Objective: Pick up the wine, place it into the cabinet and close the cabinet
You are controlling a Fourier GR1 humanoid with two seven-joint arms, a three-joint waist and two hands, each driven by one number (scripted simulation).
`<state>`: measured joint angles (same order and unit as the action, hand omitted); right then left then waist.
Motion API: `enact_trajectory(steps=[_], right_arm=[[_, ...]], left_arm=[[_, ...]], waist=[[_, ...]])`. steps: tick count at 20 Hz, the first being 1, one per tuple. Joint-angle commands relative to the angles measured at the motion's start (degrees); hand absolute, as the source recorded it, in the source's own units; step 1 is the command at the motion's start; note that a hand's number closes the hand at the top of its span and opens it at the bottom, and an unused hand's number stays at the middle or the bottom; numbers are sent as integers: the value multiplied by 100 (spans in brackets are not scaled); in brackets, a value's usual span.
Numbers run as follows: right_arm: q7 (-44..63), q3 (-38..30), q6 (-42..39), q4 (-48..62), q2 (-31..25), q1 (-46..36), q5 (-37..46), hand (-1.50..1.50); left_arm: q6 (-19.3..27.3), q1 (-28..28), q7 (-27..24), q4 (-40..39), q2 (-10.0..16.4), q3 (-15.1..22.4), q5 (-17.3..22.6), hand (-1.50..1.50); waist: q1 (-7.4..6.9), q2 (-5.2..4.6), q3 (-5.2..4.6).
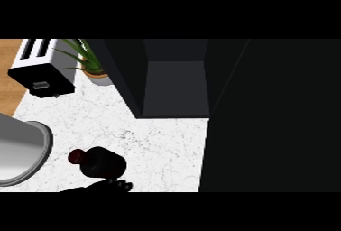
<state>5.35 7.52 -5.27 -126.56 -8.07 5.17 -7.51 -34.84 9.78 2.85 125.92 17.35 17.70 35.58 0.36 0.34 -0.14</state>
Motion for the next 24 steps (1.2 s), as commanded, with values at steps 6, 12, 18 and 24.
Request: enact_trajectory(steps=[6, 12, 18, 24], right_arm=[[1387, 383, 284, -1468, -13, 124, -164, -150], [1401, 75, 265, -1257, -40, -25, -298, -150], [2209, 29, 551, -1767, -98, -335, -378, -150], [2248, -84, 404, -1917, -186, -204, -522, -150]], left_arm=[[-618, 1185, 426, 1438, 1891, -874, 2540, -150], [-614, 1712, 314, 2090, 2276, -1190, 2837, -150], [-1033, 2202, -77, 1967, 2503, -1733, 3082, -150], [-435, 2209, -18, 1999, 2277, -1570, 2836, -150]], waist=[[-83, -14, 10], [-149, -7, 17], [-214, 14, 8], [-57, -7, 20]])
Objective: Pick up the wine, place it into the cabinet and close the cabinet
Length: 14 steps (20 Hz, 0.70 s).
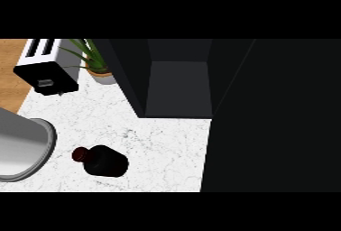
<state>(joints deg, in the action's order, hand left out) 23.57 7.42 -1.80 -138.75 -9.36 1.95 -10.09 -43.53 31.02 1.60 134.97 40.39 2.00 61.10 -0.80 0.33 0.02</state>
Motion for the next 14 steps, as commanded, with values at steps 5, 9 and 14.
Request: enact_trajectory(steps=[5, 9, 14], right_arm=[[848, -11, 268, -734, -18, -400, -204, -150], [583, 219, 203, -661, 152, -107, 36, -150], [1191, 268, 447, -869, 159, -490, 117, -150]], left_arm=[[371, 374, 71, 982, 253, -474, 577, -150], [605, 68, 247, 500, 115, -373, 544, -150], [1085, -288, 348, 454, -255, -259, 205, -150]], waist=[[24, -5, -1], [71, -17, -1], [67, -13, -5]])
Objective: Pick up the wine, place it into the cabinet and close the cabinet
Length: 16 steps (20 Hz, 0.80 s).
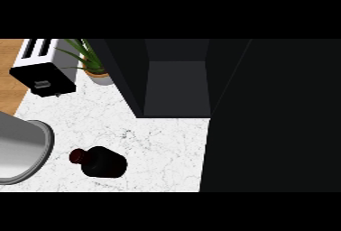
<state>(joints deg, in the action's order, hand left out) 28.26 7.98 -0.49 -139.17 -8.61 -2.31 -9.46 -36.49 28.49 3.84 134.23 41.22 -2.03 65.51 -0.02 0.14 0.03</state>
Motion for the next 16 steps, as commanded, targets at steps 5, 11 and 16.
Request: enact_trajectory(steps=[5, 11, 16], right_arm=[[424, -193, 24, -582, -41, -76, -305, -150], [296, -166, 101, 20, 140, -633, -119, -150], [420, 128, -110, -703, 102, 86, -91, -150]], left_arm=[[374, -1153, 165, -648, -579, -52, -349, -150], [395, -1773, 479, -1523, -637, -265, -404, -150], [15, -2397, 405, -2708, -991, -197, -1030, -150]], waist=[[51, -15, -4], [16, -21, -4], [79, -16, -4]])
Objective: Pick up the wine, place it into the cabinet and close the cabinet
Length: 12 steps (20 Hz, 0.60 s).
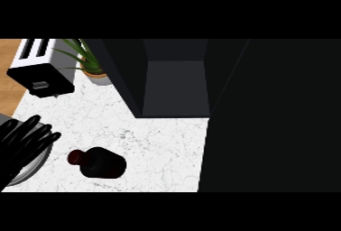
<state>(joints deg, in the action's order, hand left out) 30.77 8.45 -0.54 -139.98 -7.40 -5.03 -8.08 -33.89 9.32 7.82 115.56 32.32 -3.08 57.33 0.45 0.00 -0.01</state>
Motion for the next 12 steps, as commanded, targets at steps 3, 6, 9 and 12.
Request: enact_trajectory(steps=[3, 6, 9, 12], right_arm=[[652, -177, 65, -863, -90, -7, -375, -150], [239, -134, -29, -479, 40, 13, -301, -150], [121, -201, -70, -433, 115, 71, -266, -150], [430, 9, 140, -385, 239, -198, 65, -150]], left_arm=[[-457, -564, -81, -1101, -383, 36, -771, -150], [-630, -707, -215, -1538, -816, 321, -1568, -150], [-1005, -1138, -497, -2422, -902, 106, -1885, -150], [-1204, -939, -643, -2539, -1030, 49, -2234, -150]], waist=[[13, 2, -3], [2, -2, -1], [18, -6, -2], [-31, 1, -3]])
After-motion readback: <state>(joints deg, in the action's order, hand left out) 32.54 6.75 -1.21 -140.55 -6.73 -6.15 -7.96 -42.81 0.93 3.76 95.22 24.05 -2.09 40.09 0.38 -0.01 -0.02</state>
